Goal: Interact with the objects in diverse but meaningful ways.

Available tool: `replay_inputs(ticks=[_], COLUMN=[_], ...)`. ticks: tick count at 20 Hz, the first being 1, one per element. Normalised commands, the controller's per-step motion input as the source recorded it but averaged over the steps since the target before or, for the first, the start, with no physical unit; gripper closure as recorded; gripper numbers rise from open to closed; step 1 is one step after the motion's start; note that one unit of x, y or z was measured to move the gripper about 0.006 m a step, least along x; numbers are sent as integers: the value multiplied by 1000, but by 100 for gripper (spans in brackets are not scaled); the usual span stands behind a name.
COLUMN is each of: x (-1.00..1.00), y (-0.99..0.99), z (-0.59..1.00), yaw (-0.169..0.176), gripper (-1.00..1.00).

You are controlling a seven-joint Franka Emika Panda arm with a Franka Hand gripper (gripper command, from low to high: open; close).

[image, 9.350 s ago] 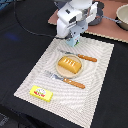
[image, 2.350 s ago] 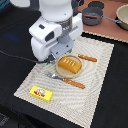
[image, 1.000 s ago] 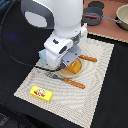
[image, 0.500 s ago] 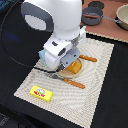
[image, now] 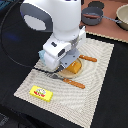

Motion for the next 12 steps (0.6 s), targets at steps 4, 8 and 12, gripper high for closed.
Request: replay_inputs(ticks=[4, 8, 12], x=[1, 0, 0], y=[-1, -6, -6], z=[-77, -94, -79], yaw=[0, 1, 2], gripper=[100, 100, 100])
